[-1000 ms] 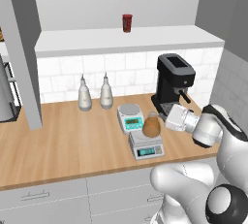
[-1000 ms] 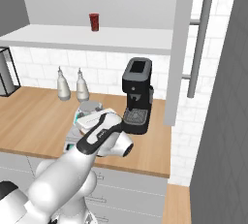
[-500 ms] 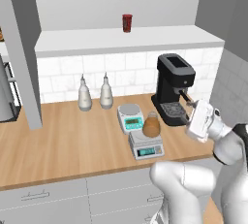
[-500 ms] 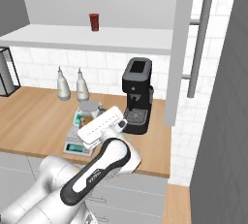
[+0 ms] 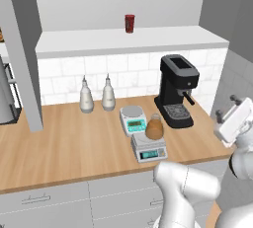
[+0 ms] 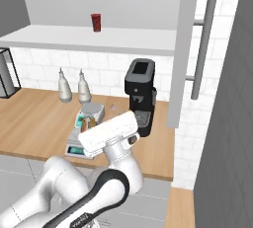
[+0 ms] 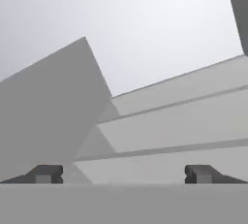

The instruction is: Pick the honey bottle and place it on the digital scale for weighing, and close the cabinet.

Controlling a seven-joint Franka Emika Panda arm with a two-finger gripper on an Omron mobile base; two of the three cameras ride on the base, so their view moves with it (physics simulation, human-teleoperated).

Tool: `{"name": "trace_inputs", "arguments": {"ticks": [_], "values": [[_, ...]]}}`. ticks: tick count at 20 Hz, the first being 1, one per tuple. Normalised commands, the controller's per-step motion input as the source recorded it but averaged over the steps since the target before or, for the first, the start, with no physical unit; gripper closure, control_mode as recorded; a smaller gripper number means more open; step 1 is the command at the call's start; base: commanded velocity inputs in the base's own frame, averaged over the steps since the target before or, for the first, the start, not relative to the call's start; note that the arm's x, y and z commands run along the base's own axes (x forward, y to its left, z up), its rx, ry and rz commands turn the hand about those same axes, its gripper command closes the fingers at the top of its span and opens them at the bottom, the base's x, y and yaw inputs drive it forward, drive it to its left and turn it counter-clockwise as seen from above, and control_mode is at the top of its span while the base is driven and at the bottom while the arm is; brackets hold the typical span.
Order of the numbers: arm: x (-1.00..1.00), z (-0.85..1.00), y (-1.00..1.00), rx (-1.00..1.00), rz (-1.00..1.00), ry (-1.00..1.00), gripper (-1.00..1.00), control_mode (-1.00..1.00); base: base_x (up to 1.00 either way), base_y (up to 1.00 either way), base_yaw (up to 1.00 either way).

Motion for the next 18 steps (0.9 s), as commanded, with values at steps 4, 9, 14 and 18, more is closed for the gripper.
{"name": "trace_inputs", "arguments": {"ticks": [4, 9, 14, 18], "values": [[-0.41, 0.71, -1.00, 0.22, -0.07, -0.39, -1.00, -1.00, 0.00, 0.00, 0.00], [-0.44, 0.55, -1.00, 0.15, -0.11, -0.34, -1.00, -1.00, 0.00, 0.00, 0.00], [-0.05, -0.05, -0.93, 0.10, -0.14, -0.03, -1.00, -1.00, 0.00, 0.00, 0.00], [0.00, -0.36, -0.77, 0.01, -0.12, 0.00, -1.00, -1.00, 0.00, 0.00, 0.00]]}}
